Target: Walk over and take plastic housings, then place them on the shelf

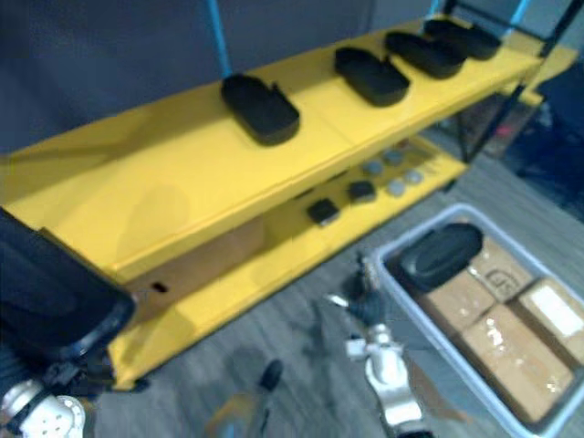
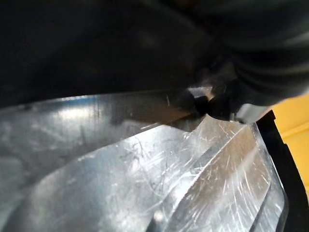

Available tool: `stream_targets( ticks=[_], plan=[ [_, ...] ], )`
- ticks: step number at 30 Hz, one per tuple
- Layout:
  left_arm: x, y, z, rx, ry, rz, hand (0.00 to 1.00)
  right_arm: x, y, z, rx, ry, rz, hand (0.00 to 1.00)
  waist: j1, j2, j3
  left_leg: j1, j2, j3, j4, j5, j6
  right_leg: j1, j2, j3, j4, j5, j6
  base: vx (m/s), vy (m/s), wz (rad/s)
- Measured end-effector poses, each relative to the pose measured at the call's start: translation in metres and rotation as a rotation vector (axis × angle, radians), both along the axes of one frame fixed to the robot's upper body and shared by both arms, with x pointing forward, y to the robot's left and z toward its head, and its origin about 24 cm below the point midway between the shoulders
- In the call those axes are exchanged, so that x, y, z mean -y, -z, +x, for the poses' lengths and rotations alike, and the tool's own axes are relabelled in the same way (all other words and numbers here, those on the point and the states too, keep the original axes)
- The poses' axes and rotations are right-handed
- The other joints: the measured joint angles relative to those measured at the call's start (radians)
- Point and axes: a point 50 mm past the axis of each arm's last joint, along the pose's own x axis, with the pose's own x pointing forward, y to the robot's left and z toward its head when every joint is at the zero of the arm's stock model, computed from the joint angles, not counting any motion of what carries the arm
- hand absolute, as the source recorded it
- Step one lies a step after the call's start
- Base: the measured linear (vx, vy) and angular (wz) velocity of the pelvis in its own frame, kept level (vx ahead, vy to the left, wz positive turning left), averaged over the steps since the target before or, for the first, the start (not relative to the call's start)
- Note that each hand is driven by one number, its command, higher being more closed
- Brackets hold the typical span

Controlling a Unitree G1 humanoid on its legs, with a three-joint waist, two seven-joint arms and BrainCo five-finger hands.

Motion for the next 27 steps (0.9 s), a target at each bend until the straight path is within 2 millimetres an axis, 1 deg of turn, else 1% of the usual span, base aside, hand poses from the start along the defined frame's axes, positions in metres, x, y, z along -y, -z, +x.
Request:
stream_targets(
  ticks=[1, 2, 3, 4, 5, 6, 8, 9, 10, 11, 12, 13, 14, 15, 16, 17, 18, 19, 20, 21, 22, 23, 24, 25, 26, 27],
  plan=[
    [0.001, 0.001, 0.001, 0.001, 0.007, -0.007, 1.0, 0.002, 0.002, -0.003, -0.007, -0.001, -0.011, 0.0, 0.0, 0.004, 0.003, -0.001, 0.006, 0.002, 0.0, 0.001, -0.003, 0.002, 0.006, 0.002, -0.008, -0.005, 0.004, -0.13, -0.044, -0.13],
    [0.003, 0.001, 0.002, 0.01, 0.017, -0.023, 1.0, 0.003, 0.004, -0.006, -0.013, -0.008, -0.023, 0.0, -0.003, 0.0, 0.012, -0.002, 0.007, 0.007, 0.001, 0.002, -0.007, 0.011, 0.011, 0.01, -0.025, -0.026, 0.006, -0.11, -0.034, -0.12],
    [0.003, 0.001, 0.003, 0.016, 0.018, -0.028, 1.0, 0.002, 0.004, -0.006, -0.011, -0.013, -0.027, 0.0, -0.004, -0.004, 0.02, -0.002, 0.007, 0.009, 0.001, 0.001, -0.007, 0.013, 0.013, 0.021, -0.036, -0.038, 0.019, -0.15, -0.036, -0.11],
    [0.004, 0.001, 0.005, 0.022, 0.022, -0.034, 1.0, 0.002, 0.005, -0.008, -0.01, -0.018, -0.027, 0.0, -0.012, 0.0, 0.037, -0.004, 0.019, 0.015, 0.005, 0.001, -0.009, 0.01, 0.021, 0.023, -0.04, -0.048, 0.032, -0.16, -0.028, 0.01],
    [0.004, 0.0, 0.005, 0.025, 0.025, -0.031, 1.0, 0.003, 0.007, -0.011, -0.018, -0.019, -0.025, 0.0, -0.021, -0.002, 0.047, -0.013, 0.033, 0.028, 0.014, 0.001, -0.01, 0.006, 0.026, 0.023, -0.036, -0.055, 0.03, -0.15, -0.027, 0.05],
    [0.004, 0.0, 0.005, 0.026, 0.024, -0.029, 1.0, 0.003, 0.008, -0.012, -0.021, -0.021, -0.025, 0.0, -0.023, -0.005, 0.052, -0.018, 0.041, 0.042, 0.021, -0.001, -0.011, 0.005, 0.029, 0.023, -0.031, -0.059, 0.027, -0.1, -0.014, 0.11],
    [0.002, -0.002, 0.004, 0.033, 0.014, -0.02, 1.0, 0.001, 0.006, -0.013, -0.001, -0.028, -0.029, 0.0, -0.016, -0.017, 0.059, -0.057, 0.046, 0.056, 0.075, -0.015, -0.005, -0.007, 0.034, 0.022, -0.025, -0.064, 0.028, -0.02, 0.005, 0.04],
    [0.001, -0.003, 0.005, 0.04, 0.011, -0.015, 1.0, 0.001, 0.004, -0.013, 0.019, -0.023, -0.041, 0.0, -0.003, -0.022, 0.062, -0.084, 0.043, 0.071, 0.12, -0.036, 0.001, -0.011, 0.032, 0.022, -0.025, -0.068, 0.03, 0.03, 0.025, 0.05],
    [0.0, -0.004, 0.005, 0.042, 0.009, -0.012, 1.0, 0.001, 0.004, -0.012, 0.023, -0.018, -0.039, 0.0, 0.003, -0.026, 0.064, -0.099, 0.035, 0.071, 0.144, -0.049, 0.006, -0.011, 0.029, 0.022, -0.025, -0.071, 0.032, 0.11, 0.055, 0.19],
    [-0.001, -0.007, 0.006, 0.053, 0.018, 0.0, 1.0, 0.0, 0.002, -0.01, 0.037, 0.004, -0.03, 0.0, 0.017, -0.042, 0.069, -0.127, 0.008, 0.081, 0.205, -0.091, 0.02, -0.007, 0.014, 0.021, -0.019, -0.089, 0.024, 0.12, 0.058, 0.27],
    [-0.002, -0.009, 0.006, 0.057, 0.022, 0.008, 1.0, 0.001, 0.001, -0.009, 0.044, 0.014, -0.028, 0.0, 0.02, -0.048, 0.07, -0.14, 0.001, 0.099, 0.233, -0.11, 0.03, -0.003, 0.008, 0.023, -0.019, -0.098, 0.018, 0.21, 0.099, 0.44],
    [-0.004, -0.016, 0.005, 0.065, 0.034, 0.036, 1.0, 0.001, -0.001, -0.008, 0.057, 0.041, -0.017, 0.0, 0.024, -0.074, 0.072, -0.158, -0.02, 0.139, 0.298, -0.157, 0.058, 0.018, -0.008, 0.026, -0.029, -0.117, 0.007, 0.29, 0.044, 0.48],
    [-0.006, -0.022, 0.004, 0.066, 0.055, 0.072, 1.0, 0.001, -0.002, -0.009, 0.063, 0.067, -0.003, 0.0, 0.027, -0.095, 0.062, -0.171, -0.028, 0.173, 0.345, -0.212, 0.058, 0.034, -0.01, 0.038, 0.017, -0.107, -0.013, 0.31, 0.073, 0.49],
    [-0.006, -0.024, 0.004, 0.067, 0.059, 0.078, 1.0, 0.003, -0.004, -0.008, 0.074, 0.073, -0.003, 0.0, 0.026, -0.087, 0.064, -0.173, -0.03, 0.168, 0.373, -0.23, 0.061, 0.001, -0.025, 0.062, 0.104, -0.094, -0.024, 0.26, 0.134, 0.36],
    [-0.006, -0.025, 0.005, 0.067, 0.071, 0.084, 1.0, 0.002, -0.011, -0.003, 0.103, 0.071, -0.003, 0.0, 0.025, -0.078, 0.06, -0.175, -0.029, 0.157, 0.395, -0.25, 0.07, -0.075, -0.043, 0.134, 0.245, -0.036, -0.009, 0.18, 0.273, 0.22],
    [-0.006, -0.031, 0.006, 0.073, 0.09, 0.11, 1.0, -0.001, -0.015, 0.0, 0.115, 0.071, 0.006, 0.0, 0.024, -0.088, 0.05, -0.161, -0.029, 0.157, 0.384, -0.265, 0.082, -0.16, -0.054, 0.212, 0.392, 0.06, 0.01, 0.23, 0.309, 0.14],
    [-0.007, -0.034, 0.007, 0.067, 0.109, 0.131, 1.0, -0.003, -0.017, 0.003, 0.122, 0.072, 0.013, 0.0, 0.024, -0.095, 0.046, -0.127, -0.03, 0.155, 0.358, -0.274, 0.098, -0.205, -0.062, 0.253, 0.473, 0.167, 0.011, 0.24, 0.24, 0.0],
    [-0.007, -0.035, 0.008, 0.062, 0.113, 0.136, 1.0, -0.004, -0.019, 0.005, 0.129, 0.068, 0.019, 0.0, 0.023, -0.092, 0.047, -0.092, -0.029, 0.153, 0.338, -0.281, 0.115, -0.232, -0.076, 0.259, 0.541, 0.218, -0.001, 0.2, 0.151, -0.09],
    [-0.008, -0.036, 0.008, 0.06, 0.112, 0.135, 1.0, -0.006, -0.02, 0.007, 0.134, 0.062, 0.02, 0.0, 0.021, -0.089, 0.048, -0.07, -0.029, 0.154, 0.33, -0.288, 0.124, -0.254, -0.089, 0.262, 0.588, 0.186, -0.008, 0.13, 0.116, -0.12],
    [-0.007, -0.035, 0.01, 0.057, 0.115, 0.128, 1.0, -0.006, -0.023, 0.01, 0.148, 0.057, 0.02, 0.0, 0.009, -0.079, 0.047, -0.015, -0.021, 0.15, 0.308, -0.298, 0.13, -0.303, -0.086, 0.257, 0.643, 0.099, -0.034, 0.06, 0.086, -0.05],
    [-0.007, -0.035, 0.01, 0.055, 0.114, 0.128, 1.0, -0.006, -0.024, 0.01, 0.151, 0.056, 0.021, 0.0, 0.001, -0.07, 0.045, 0.002, -0.014, 0.148, 0.298, -0.299, 0.131, -0.318, -0.081, 0.242, 0.626, 0.077, -0.046, -0.02, 0.093, 0.05],
    [-0.007, -0.035, 0.01, 0.055, 0.114, 0.126, 1.0, -0.004, -0.024, 0.01, 0.154, 0.062, 0.02, 0.0, -0.009, -0.049, 0.043, 0.034, 0.005, 0.141, 0.28, -0.305, 0.128, -0.346, -0.055, 0.228, 0.539, 0.039, -0.055, -0.12, 0.097, 0.17],
    [-0.007, -0.037, 0.013, 0.068, 0.119, 0.126, 1.0, 0.003, -0.026, 0.01, 0.158, 0.08, 0.017, 0.0, -0.017, -0.04, 0.037, 0.055, 0.019, 0.127, 0.272, -0.312, 0.118, -0.361, -0.023, 0.228, 0.4, 0.028, -0.055, -0.16, 0.11, 0.24],
    [-0.006, -0.038, 0.016, 0.077, 0.122, 0.127, 1.0, 0.006, -0.027, 0.011, 0.162, 0.091, 0.014, 0.0, -0.019, -0.036, 0.038, 0.062, 0.021, 0.119, 0.271, -0.316, 0.111, -0.367, -0.013, 0.237, 0.326, 0.029, -0.054, -0.19, 0.106, 0.38],
    [-0.006, -0.041, 0.019, 0.092, 0.127, 0.128, 1.0, 0.013, -0.03, 0.012, 0.177, 0.11, 0.008, 0.0, -0.024, -0.037, 0.037, 0.067, 0.021, 0.109, 0.273, -0.33, 0.101, -0.385, -0.008, 0.257, 0.196, 0.04, -0.04, -0.09, 0.039, 0.34],
    [-0.006, -0.042, 0.021, 0.097, 0.129, 0.128, 1.0, 0.016, -0.033, 0.013, 0.189, 0.115, 0.004, 0.0, -0.024, -0.037, 0.037, 0.071, 0.02, 0.099, 0.276, -0.341, 0.098, -0.397, -0.005, 0.276, 0.148, 0.046, -0.034, 0.06, -0.06, 0.45]
  ],
)
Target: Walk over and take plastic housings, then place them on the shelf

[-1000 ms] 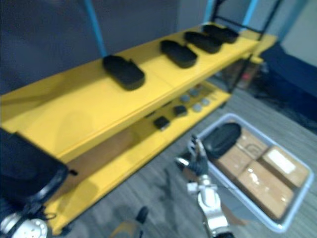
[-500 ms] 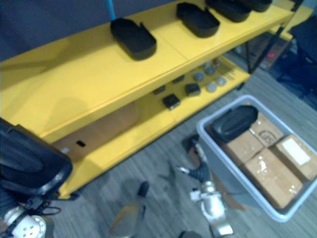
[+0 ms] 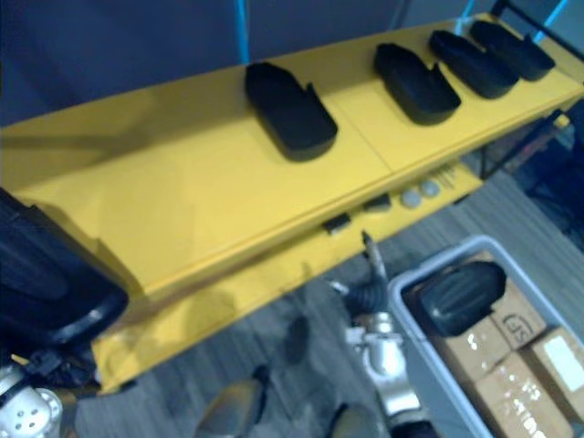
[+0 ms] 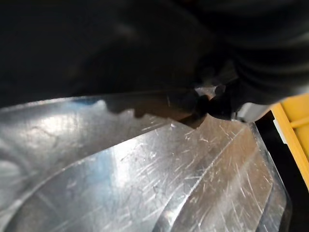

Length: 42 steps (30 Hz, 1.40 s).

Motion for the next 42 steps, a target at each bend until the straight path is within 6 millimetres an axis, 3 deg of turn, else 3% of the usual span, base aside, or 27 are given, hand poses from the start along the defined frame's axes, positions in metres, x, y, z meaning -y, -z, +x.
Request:
stream_targets(
  ticks=[2, 4, 6, 7, 8, 10, 12, 14, 19, 23, 27, 29, 33, 37, 42],
  plan=[
    [0.005, 0.001, 0.006, -0.001, 0.03, -0.013, 1.0, 0.008, -0.006, -0.001, 0.026, 0.023, -0.012, 0.0, -0.012, -0.001, 0.0, 0.013, -0.006, -0.06, 0.02, -0.041, -0.018, -0.03, 0.019, 0.109, -0.102, 0.02, 0.028, 0.18, -0.182, 0.66],
    [0.014, 0.003, 0.014, -0.005, 0.089, -0.019, 1.0, 0.014, -0.007, -0.006, 0.034, 0.054, -0.014, 0.0, -0.027, -0.007, -0.004, 0.024, -0.019, -0.126, 0.045, -0.076, -0.041, -0.012, 0.027, 0.168, -0.11, 0.026, 0.037, 0.12, -0.272, 1.19],
    [0.019, 0.002, 0.018, -0.016, 0.125, 0.002, 1.0, 0.017, -0.013, -0.008, 0.061, 0.068, -0.012, 0.0, -0.039, -0.046, -0.036, 0.016, -0.047, -0.175, 0.062, -0.11, -0.082, 0.014, 0.021, 0.182, -0.13, 0.076, 0.017, 0.16, -0.395, 1.23],
    [0.024, 0.009, 0.02, -0.033, 0.127, -0.027, 1.0, 0.025, -0.02, -0.006, 0.091, 0.088, -0.035, 0.0, -0.039, -0.005, -0.049, 0.0, -0.013, -0.177, 0.093, -0.136, -0.111, 0.03, 0.044, 0.15, -0.132, 0.105, 0.091, 0.16, -0.354, 0.72],
    [0.029, 0.015, 0.019, -0.051, 0.136, -0.055, 1.0, 0.03, -0.025, -0.005, 0.111, 0.105, -0.05, 0.0, -0.037, 0.033, -0.07, -0.013, 0.03, -0.154, 0.092, -0.137, -0.115, 0.037, 0.077, 0.12, -0.143, 0.103, 0.073, 0.17, -0.34, 0.55],
    [0.032, 0.02, 0.016, -0.068, 0.129, -0.08, 1.0, 0.04, -0.035, -0.002, 0.169, 0.167, -0.058, 0.0, -0.033, 0.072, -0.091, 0.008, 0.088, -0.104, -0.002, -0.088, -0.151, 0.042, 0.104, 0.091, -0.151, 0.102, 0.047, 0.15, -0.261, 0.29],
    [0.035, 0.019, 0.017, -0.057, 0.133, -0.088, 1.0, 0.048, -0.044, -0.007, 0.237, 0.245, -0.065, 0.0, -0.04, 0.091, -0.103, 0.036, 0.113, -0.019, -0.082, -0.042, -0.15, 0.052, 0.104, 0.073, -0.161, 0.097, 0.036, 0.1, -0.16, 0.24],
    [0.036, 0.015, 0.02, -0.064, 0.146, -0.042, 1.0, 0.058, -0.059, -0.024, 0.336, 0.335, -0.063, 0.0, -0.065, 0.104, -0.108, 0.064, 0.129, 0.081, -0.126, -0.016, -0.137, 0.086, 0.099, 0.046, -0.182, 0.096, 0.035, 0.06, -0.051, 0.27],
    [0.031, 0.011, 0.022, -0.113, 0.196, 0.017, 1.0, 0.071, -0.094, -0.054, 0.571, 0.431, -0.058, 0.0, -0.095, 0.072, -0.119, 0.093, 0.12, 0.117, -0.147, -0.018, -0.127, 0.143, 0.089, 0.051, -0.264, 0.131, 0.044, -0.01, 0.045, -0.06],
    [0.023, 0.007, 0.025, -0.202, 0.25, 0.103, 1.0, 0.073, -0.101, -0.061, 0.61, 0.391, 0.011, 0.0, -0.118, 0.048, -0.133, 0.112, 0.115, 0.143, -0.15, -0.015, -0.123, 0.17, 0.088, 0.065, -0.324, 0.166, 0.054, 0.0, 0.032, -0.16],
    [0.006, 0.012, 0.046, -0.345, 0.309, 0.148, 1.0, 0.073, -0.107, -0.06, 0.607, 0.284, 0.074, 0.0, -0.13, 0.075, -0.151, 0.124, 0.114, 0.182, -0.156, -0.012, -0.127, 0.173, 0.088, 0.09, -0.353, 0.19, 0.057, -0.01, 0.001, -0.2],
    [-0.015, 0.027, 0.061, -0.498, 0.296, 0.148, 1.0, 0.073, -0.108, -0.057, 0.574, 0.22, 0.066, 0.0, -0.149, 0.104, -0.168, 0.151, 0.116, 0.209, -0.179, -0.005, -0.126, 0.186, 0.09, 0.108, -0.372, 0.202, 0.055, -0.01, -0.016, -0.26],
    [-0.054, 0.04, 0.08, -0.647, 0.232, 0.105, 1.0, 0.078, -0.106, -0.052, 0.496, 0.158, 0.076, 0.0, -0.183, 0.118, -0.173, 0.162, 0.115, 0.25, -0.19, 0.001, -0.123, 0.182, 0.095, 0.146, -0.403, 0.23, 0.057, -0.04, 0.004, -0.33],
    [-0.081, 0.033, 0.094, -0.699, 0.19, 0.046, 1.0, 0.073, -0.093, -0.05, 0.355, 0.026, 0.053, 0.0, -0.224, 0.123, -0.17, 0.162, 0.103, 0.296, -0.213, 0.015, -0.115, 0.151, 0.09, 0.192, -0.415, 0.252, 0.063, -0.04, 0.022, -0.28],
    [-0.102, 0.034, 0.103, -0.743, 0.146, -0.083, 1.0, 0.059, -0.071, -0.05, 0.152, -0.186, 0.079, 0.0, -0.26, 0.153, -0.153, 0.163, 0.097, 0.327, -0.256, 0.042, -0.117, 0.117, 0.09, 0.226, -0.426, 0.269, 0.067, -0.01, 0.004, -0.18]
  ],
)
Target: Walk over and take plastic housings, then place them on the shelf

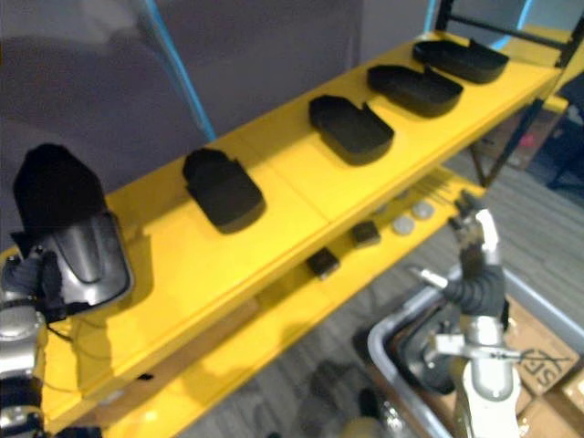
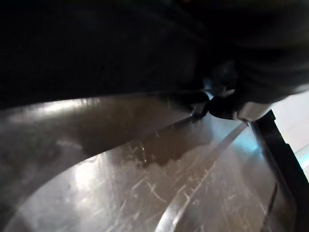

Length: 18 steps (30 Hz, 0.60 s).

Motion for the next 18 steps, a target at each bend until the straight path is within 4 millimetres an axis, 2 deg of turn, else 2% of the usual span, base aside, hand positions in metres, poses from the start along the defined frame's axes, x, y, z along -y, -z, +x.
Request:
stream_targets(
  ticks=[2, 5, 7, 11, 13, 15, 18],
  plan=[
    [-0.002, 0.003, 0.0, -0.009, -0.015, -0.032, 1.0, -0.004, 0.005, -0.001, -0.038, -0.05, 0.025, 0.0, -0.001, 0.004, 0.005, 0.0, 0.0, 0.014, -0.001, 0.006, -0.005, -0.007, 0.002, 0.013, 0.002, 0.001, -0.001, 0.01, -0.012, -0.15],
    [-0.006, 0.012, -0.001, -0.013, -0.06, -0.14, 1.0, -0.024, 0.018, -0.005, -0.132, -0.192, 0.069, 0.0, -0.019, 0.016, 0.034, 0.0, 0.0, 0.043, -0.004, 0.01, -0.005, -0.024, 0.005, 0.03, 0.012, 0.001, -0.001, -0.01, -0.012, -0.14],
    [-0.007, 0.011, -0.001, 0.003, -0.071, -0.182, 1.0, -0.034, 0.022, -0.008, -0.163, -0.247, 0.083, 0.0, -0.023, 0.017, 0.052, -0.002, -0.002, 0.055, -0.015, 0.013, 0.001, -0.041, 0.007, 0.042, 0.018, 0.002, -0.001, -0.03, 0.0, -0.17],
    [-0.013, 0.002, 0.004, 0.05, -0.097, -0.265, 1.0, -0.05, 0.031, -0.016, -0.217, -0.321, 0.1, 0.0, -0.03, -0.007, 0.097, -0.022, -0.006, 0.07, -0.003, 0.015, 0.002, -0.072, 0.004, 0.057, 0.039, -0.001, -0.005, -0.04, 0.003, -0.09],
    [-0.014, 0.009, 0.002, 0.03, -0.116, -0.306, 1.0, -0.058, 0.032, -0.018, -0.226, -0.349, 0.108, 0.0, -0.034, -0.015, 0.116, -0.028, -0.007, 0.078, 0.007, 0.015, 0.002, -0.079, 0.004, 0.066, 0.044, 0.001, -0.001, -0.03, 0.002, -0.06],
    [-0.014, 0.017, -0.001, -0.01, -0.135, -0.334, 1.0, -0.062, 0.032, -0.019, -0.224, -0.355, 0.114, 0.0, -0.039, -0.018, 0.121, -0.039, -0.006, 0.079, 0.017, 0.015, 0.002, -0.091, 0.004, 0.066, 0.056, 0.001, -0.002, -0.01, -0.004, 0.02],
    [-0.014, 0.015, 0.001, -0.017, -0.126, -0.328, 1.0, -0.064, 0.032, -0.018, -0.228, -0.336, 0.126, 0.0, -0.036, -0.016, 0.132, -0.038, -0.006, 0.078, 0.02, 0.015, 0.002, -0.091, 0.004, 0.065, 0.066, -0.003, -0.004, 0.0, 0.0, 0.0]
  ],
)
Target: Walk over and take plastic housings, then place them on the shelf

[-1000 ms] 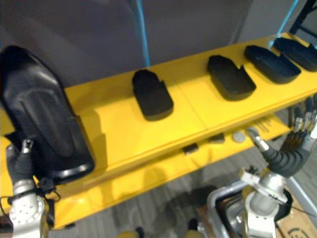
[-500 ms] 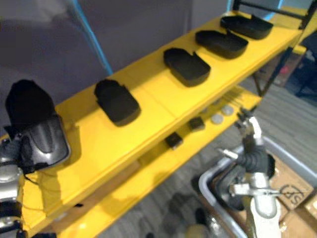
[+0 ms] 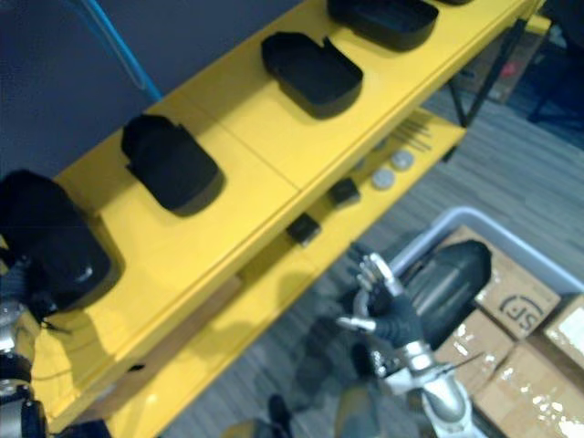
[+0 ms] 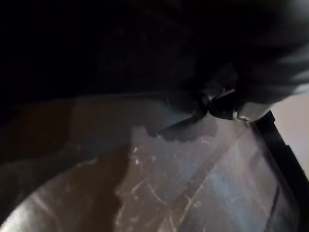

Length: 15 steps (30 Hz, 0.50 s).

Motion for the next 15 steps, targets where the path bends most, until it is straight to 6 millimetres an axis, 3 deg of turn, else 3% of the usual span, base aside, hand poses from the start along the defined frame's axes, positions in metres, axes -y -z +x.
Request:
stream_targets(
  ticks=[10, 11, 15],
  plan=[
    [-0.002, -0.01, 0.008, 0.001, 0.0, 0.016, 1.0, 0.003, 0.0, 0.001, -0.008, 0.047, -0.01, 0.0, 0.0, -0.001, 0.036, -0.034, 0.001, -0.001, 0.046, -0.017, 0.007, -0.014, -0.004, -0.002, 0.016, -0.003, 0.0, -0.03, 0.0, 0.02],
    [-0.003, -0.012, 0.009, 0.0, -0.001, 0.019, 0.0, 0.003, 0.0, 0.001, -0.009, 0.045, -0.012, 0.0, -0.001, -0.001, 0.044, -0.034, 0.002, -0.001, 0.05, -0.018, 0.007, -0.014, -0.004, -0.002, 0.017, -0.002, 0.001, 0.0, 0.0, 0.0],
    [-0.006, -0.016, 0.009, -0.005, -0.009, 0.027, 0.0, 0.004, 0.001, 0.001, -0.011, 0.043, -0.023, 0.0, -0.003, -0.003, 0.059, -0.036, 0.003, -0.001, 0.051, -0.019, 0.007, -0.015, -0.004, -0.002, 0.017, -0.002, 0.001, 0.0, 0.0, 0.0]
  ],
)
